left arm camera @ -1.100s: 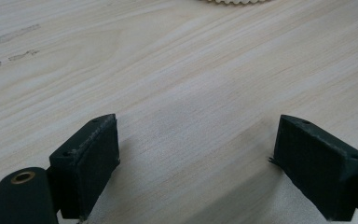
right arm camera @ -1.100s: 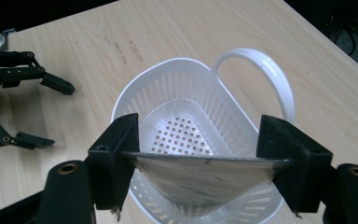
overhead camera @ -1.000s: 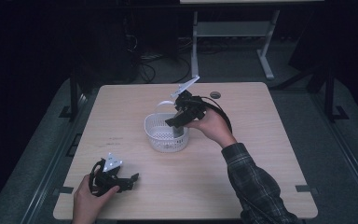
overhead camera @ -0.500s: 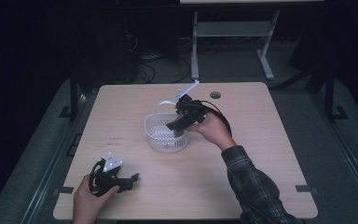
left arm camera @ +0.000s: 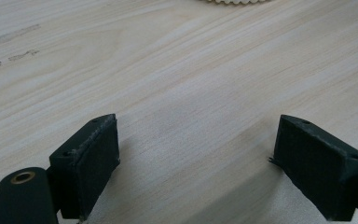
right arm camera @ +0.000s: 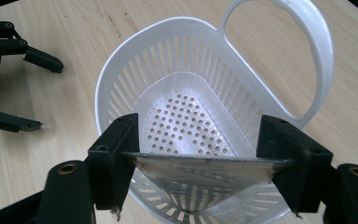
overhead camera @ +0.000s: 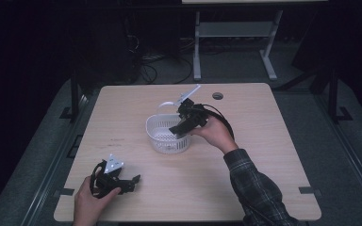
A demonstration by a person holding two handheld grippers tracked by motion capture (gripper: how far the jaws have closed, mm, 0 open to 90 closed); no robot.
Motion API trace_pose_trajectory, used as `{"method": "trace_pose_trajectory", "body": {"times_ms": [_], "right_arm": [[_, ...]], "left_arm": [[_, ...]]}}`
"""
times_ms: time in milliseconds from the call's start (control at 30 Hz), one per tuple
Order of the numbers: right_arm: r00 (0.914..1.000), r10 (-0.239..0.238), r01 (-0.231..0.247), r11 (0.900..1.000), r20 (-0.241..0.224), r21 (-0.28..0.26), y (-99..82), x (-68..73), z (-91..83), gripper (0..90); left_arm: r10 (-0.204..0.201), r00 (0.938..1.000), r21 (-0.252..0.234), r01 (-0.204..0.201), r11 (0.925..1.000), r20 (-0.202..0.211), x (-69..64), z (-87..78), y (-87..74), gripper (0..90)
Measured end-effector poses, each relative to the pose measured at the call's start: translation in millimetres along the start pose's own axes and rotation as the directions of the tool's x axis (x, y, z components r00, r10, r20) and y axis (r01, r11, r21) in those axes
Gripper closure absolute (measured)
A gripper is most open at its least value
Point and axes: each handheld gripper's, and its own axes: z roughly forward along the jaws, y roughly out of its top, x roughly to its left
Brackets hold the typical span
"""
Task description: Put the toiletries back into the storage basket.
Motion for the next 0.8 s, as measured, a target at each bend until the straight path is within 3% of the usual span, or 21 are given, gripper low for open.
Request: {"method": "trace_pose_trajectory", "body": {"times_ms": [500, 600, 800], "right_arm": [[1.0, -0.002, 0.002, 1.0, -0.005, 0.006, -3.1, 1.0, 2.5, 29.3], [0.9997, 0.01, -0.01, 0.9999, -0.024, -0.006, -3.1, 0.6, 2.4, 22.1], [0.9996, 0.025, -0.025, 0.9996, -0.015, -0.015, -4.7, 2.4, -4.0, 14.1]], "left_arm": [[0.0, 1.0, 0.0, 0.0, 1.0, 0.0, -0.1, -0.1, -0.1, 13.0], [0.0, 1.0, 0.0, 0.0, 1.0, 0.001, -0.1, -0.1, -0.1, 13.0], [0.0, 1.0, 0.0, 0.0, 1.0, 0.0, -0.1, -0.2, -0.1, 13.0]]}}
